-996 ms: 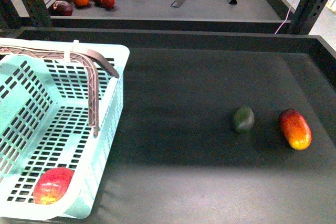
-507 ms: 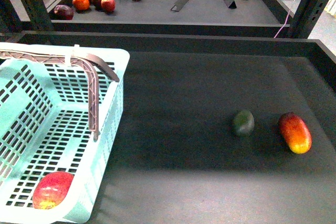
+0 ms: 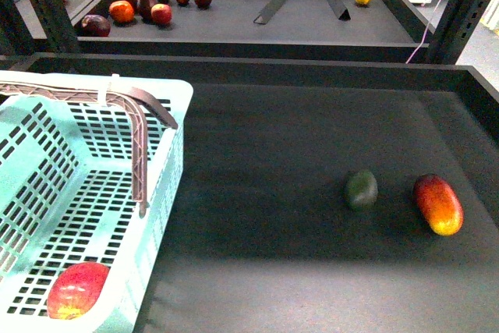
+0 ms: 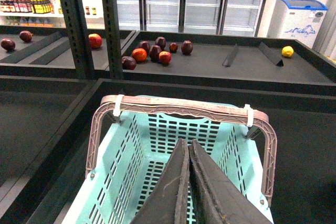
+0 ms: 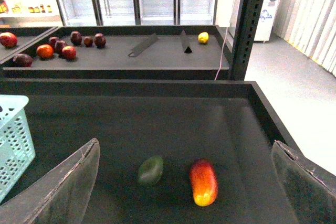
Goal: Pick apple with right arm and hold basket with left
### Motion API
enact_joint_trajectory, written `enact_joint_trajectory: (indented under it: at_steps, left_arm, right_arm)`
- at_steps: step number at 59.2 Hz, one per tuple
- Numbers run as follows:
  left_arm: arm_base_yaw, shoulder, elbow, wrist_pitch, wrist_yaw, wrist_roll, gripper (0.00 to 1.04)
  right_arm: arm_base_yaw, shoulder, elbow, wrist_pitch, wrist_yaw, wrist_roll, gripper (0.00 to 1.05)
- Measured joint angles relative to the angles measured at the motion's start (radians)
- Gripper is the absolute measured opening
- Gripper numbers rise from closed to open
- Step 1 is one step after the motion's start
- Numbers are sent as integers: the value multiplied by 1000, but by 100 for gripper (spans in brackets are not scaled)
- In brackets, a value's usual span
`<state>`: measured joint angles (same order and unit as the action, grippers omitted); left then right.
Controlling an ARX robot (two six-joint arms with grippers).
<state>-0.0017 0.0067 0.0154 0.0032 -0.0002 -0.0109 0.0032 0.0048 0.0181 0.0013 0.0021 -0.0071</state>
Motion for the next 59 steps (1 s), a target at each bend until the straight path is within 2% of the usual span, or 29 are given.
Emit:
enact_joint_trajectory:
  at_steps: [35,40,59]
  left_arm:
    - [0,0,0,0,0,-1,4]
    - [0,0,0,0,0,0,23]
    - [0,0,0,0,0,0,84]
  right_arm:
    - [0,0,0,0,0,0,96]
    - [0,0,0,0,0,0,96]
    - [0,0,0,0,0,0,96]
